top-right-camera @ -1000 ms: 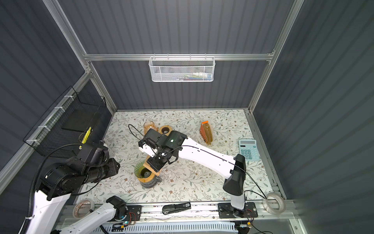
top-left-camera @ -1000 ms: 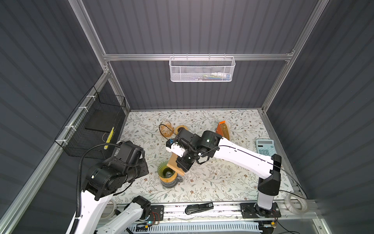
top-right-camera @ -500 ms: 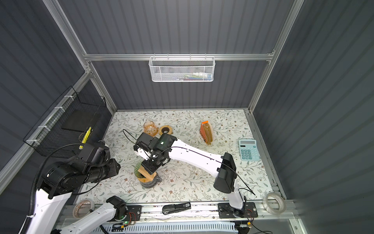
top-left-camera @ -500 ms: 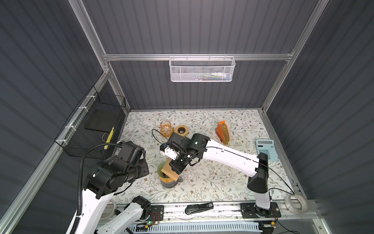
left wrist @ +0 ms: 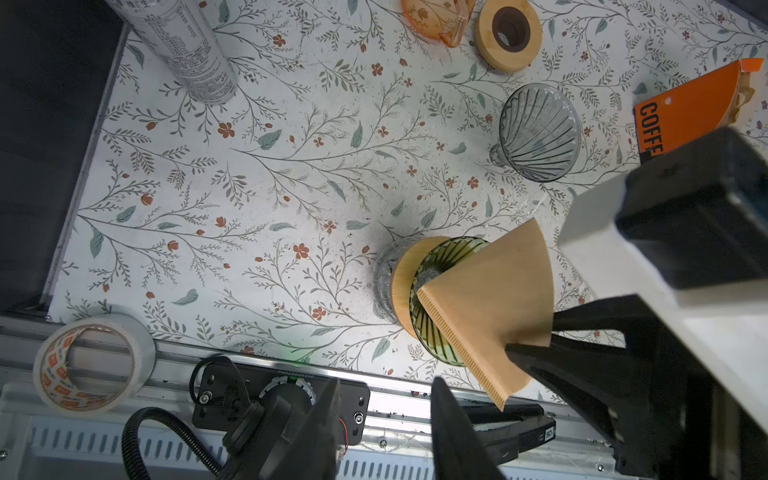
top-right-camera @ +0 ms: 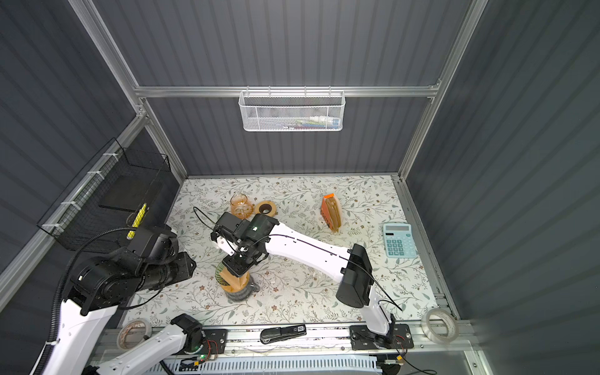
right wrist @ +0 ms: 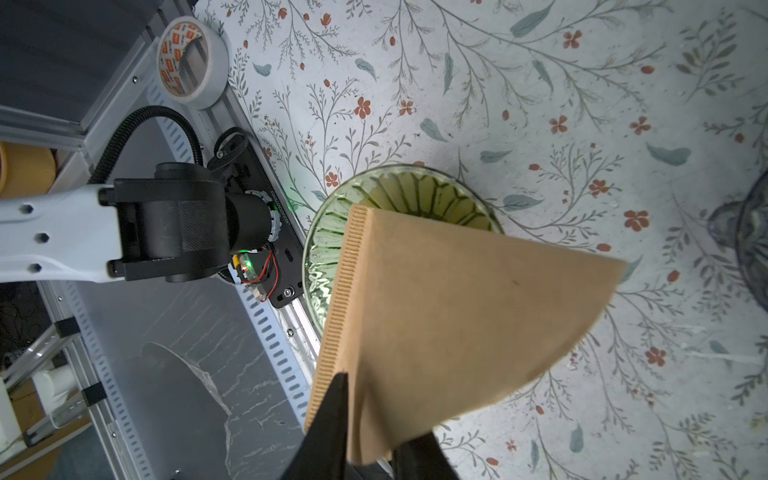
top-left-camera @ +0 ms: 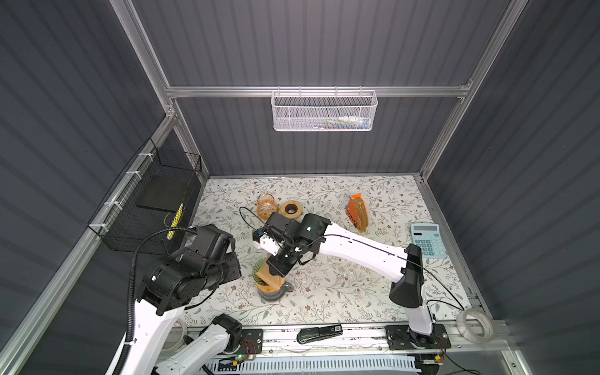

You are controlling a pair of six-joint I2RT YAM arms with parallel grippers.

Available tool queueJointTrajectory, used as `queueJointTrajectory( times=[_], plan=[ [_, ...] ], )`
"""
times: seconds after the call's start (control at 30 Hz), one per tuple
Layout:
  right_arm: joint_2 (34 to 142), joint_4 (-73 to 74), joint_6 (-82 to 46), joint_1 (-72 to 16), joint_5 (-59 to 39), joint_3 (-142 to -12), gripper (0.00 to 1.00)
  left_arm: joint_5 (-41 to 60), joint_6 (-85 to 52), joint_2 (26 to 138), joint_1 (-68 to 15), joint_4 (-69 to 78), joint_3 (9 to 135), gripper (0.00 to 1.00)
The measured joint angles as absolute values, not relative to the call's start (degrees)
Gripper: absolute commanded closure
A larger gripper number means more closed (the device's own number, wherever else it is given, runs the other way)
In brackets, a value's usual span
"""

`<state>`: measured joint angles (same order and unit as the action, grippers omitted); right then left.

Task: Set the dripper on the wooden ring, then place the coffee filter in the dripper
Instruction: 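Carry the paper filter over the green dripper with the right gripper, then lower the filter into the green dripper while the left gripper approaches it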

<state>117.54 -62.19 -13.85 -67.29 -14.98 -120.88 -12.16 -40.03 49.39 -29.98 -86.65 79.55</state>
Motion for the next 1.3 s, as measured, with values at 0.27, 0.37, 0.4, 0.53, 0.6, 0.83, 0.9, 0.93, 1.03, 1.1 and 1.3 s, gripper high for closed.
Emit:
queueJointTrajectory(
  times=[0.27,0.37,0.4,0.53,0.6,0.83,0.9,0.93,1.03,1.1,1.3],
  plan=[
    [116.7,-60.9,-14.3,-66.9,-14.8,-121.3,0.69,-9.9,-38.0,50.5,-30.0,-85.0,77.5,0.63],
    [115.7,-60.0,-14.6,-66.6,-15.0,-121.3,0.69,-9.1,-37.7,51.0,-30.0,-84.4,76.9,0.63],
    [115.4,-59.6,-14.7,-66.5,-15.2,-121.3,0.69,-9.1,-37.6,51.1,-30.0,-84.2,76.9,0.63],
    [114.8,-58.4,-15.0,-66.3,-16.0,-121.3,0.7,-8.3,-37.4,51.4,-30.0,-83.6,76.9,0.64],
    [114.8,-58.1,-15.1,-66.2,-16.5,-121.1,0.71,-7.6,-37.0,51.9,-30.0,-83.3,76.9,0.64],
    [110.0,-55.5,-16.4,-64.6,-17.0,-113.9,0.71,-3.3,-35.2,54.7,-30.0,-81.5,76.9,0.66],
    [105.9,-53.8,-17.4,-63.2,-17.0,-109.3,0.71,-2.0,-34.7,55.9,-30.0,-80.5,76.9,0.66],
    [103.6,-52.9,-18.0,-62.2,-17.0,-107.0,0.71,-1.4,-34.4,56.6,-30.0,-80.0,76.9,0.66],
    [96.9,-49.3,-19.7,-58.6,-17.5,-100.0,0.71,0.2,-33.6,58.6,-30.0,-78.7,76.9,0.66],
    [93.7,-47.2,-21.0,-56.2,-17.7,-96.2,0.71,1.1,-33.1,59.7,-30.0,-77.8,76.9,0.66],
    [91.7,-44.1,-23.1,-52.1,-16.4,-90.4,0.66,2.9,-31.3,63.9,-30.1,-76.6,76.9,0.65]
  ],
)
